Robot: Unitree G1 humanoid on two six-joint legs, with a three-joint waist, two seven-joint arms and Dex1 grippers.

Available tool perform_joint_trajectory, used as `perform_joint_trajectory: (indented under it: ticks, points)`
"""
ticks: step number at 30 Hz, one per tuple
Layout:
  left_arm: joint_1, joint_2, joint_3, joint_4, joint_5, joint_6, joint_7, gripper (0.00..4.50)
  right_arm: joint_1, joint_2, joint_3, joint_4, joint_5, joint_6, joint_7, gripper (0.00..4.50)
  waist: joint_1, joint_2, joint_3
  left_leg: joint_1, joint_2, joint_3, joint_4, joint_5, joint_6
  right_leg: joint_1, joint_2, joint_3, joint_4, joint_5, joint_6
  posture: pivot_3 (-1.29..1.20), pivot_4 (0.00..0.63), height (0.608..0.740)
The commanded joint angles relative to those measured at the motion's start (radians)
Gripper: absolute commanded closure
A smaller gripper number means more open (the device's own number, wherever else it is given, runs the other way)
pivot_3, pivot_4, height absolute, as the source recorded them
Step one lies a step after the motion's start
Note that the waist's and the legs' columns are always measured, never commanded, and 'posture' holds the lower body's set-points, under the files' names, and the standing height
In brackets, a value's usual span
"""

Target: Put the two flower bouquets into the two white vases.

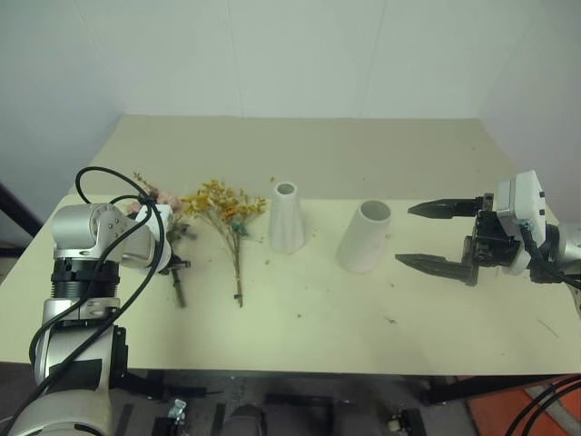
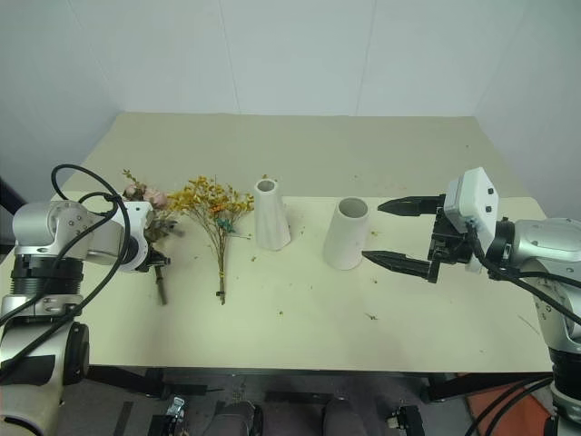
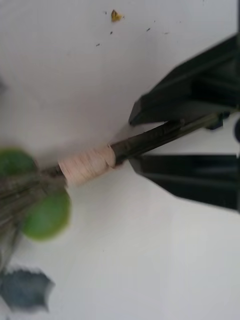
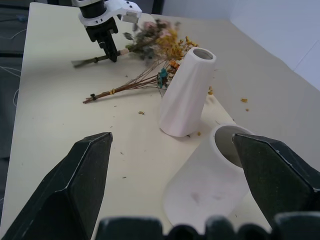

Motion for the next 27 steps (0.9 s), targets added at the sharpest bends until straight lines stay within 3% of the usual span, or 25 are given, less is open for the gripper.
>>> perform_joint_trajectory:
  ticks: [1, 13, 19, 27]
  points:
    - [-0.024, 0.001, 0.038, -0.018, 0.048, 0.005, 0.009, 4.47, -0.015, -0.006, -0.018, -0.014, 0.009, -0.026, 0.008, 0.00, 0.000, 0.000, 0.000, 0.000, 0.000, 0.000, 0.000, 0.000, 0.000, 0.000, 0.000, 0.000, 0.000, 0.000, 0.000, 0.00, 0.150, 0.740]
    - [-0.121, 0.032, 0.087, -0.089, 0.266, -0.007, 0.054, 4.47, -0.002, 0.002, -0.026, -0.004, 0.009, -0.032, -0.001, 0.00, 0.002, -0.001, 0.001, -0.001, 0.000, 0.000, 0.000, 0.000, 0.000, -0.001, 0.000, 0.000, 0.000, 0.000, 0.000, 0.00, 0.150, 0.740]
    - [-0.133, -0.001, 0.070, -0.213, 0.314, -0.236, -0.025, 4.47, -0.007, 0.014, -0.025, 0.002, 0.005, -0.036, -0.014, 0.00, 0.003, -0.001, 0.001, -0.001, 0.000, 0.000, 0.000, 0.000, -0.001, 0.000, 0.000, 0.000, 0.000, 0.000, 0.000, 0.00, 0.150, 0.740]
    - [-0.151, -0.080, 0.110, -0.329, 0.210, -0.506, -0.275, 4.47, 0.028, 0.015, -0.060, -0.007, 0.005, -0.032, -0.046, 0.00, 0.004, -0.001, 0.001, -0.003, 0.000, 0.000, 0.000, 0.000, -0.001, -0.001, -0.001, 0.000, -0.001, 0.000, 0.000, 0.00, 0.150, 0.740]
